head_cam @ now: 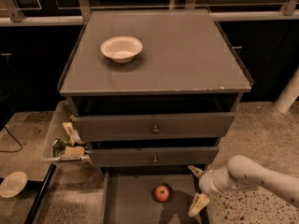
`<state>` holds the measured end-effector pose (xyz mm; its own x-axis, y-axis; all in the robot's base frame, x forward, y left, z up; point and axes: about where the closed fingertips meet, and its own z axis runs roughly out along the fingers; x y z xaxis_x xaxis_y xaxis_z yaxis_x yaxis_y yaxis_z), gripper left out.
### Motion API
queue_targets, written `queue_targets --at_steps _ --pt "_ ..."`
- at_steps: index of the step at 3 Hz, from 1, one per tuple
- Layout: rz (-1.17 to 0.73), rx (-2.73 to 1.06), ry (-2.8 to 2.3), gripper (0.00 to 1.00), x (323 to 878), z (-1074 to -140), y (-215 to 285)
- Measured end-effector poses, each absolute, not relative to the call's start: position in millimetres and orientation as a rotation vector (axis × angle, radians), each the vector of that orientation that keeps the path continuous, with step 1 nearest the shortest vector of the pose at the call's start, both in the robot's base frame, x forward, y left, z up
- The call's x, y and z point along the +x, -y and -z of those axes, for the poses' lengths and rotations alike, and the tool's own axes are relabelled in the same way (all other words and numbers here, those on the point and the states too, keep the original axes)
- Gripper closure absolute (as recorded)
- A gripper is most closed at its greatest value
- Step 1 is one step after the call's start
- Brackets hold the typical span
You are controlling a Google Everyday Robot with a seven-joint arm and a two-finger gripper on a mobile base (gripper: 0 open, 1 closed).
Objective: Pick apple from bottom drawer and place on counter
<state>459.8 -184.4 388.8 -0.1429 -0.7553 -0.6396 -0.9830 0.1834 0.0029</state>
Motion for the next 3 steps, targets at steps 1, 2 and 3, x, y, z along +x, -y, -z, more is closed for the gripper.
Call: queue_targets --at_steps 1,2,3 --pt "-0.603 -1.622 -1.938 0.00 476 -338 183" --pt "-0.643 -1.611 -1.868 0.00 524 -266 173" --pt "-0.643 -1.611 -1.868 0.00 524 -266 173"
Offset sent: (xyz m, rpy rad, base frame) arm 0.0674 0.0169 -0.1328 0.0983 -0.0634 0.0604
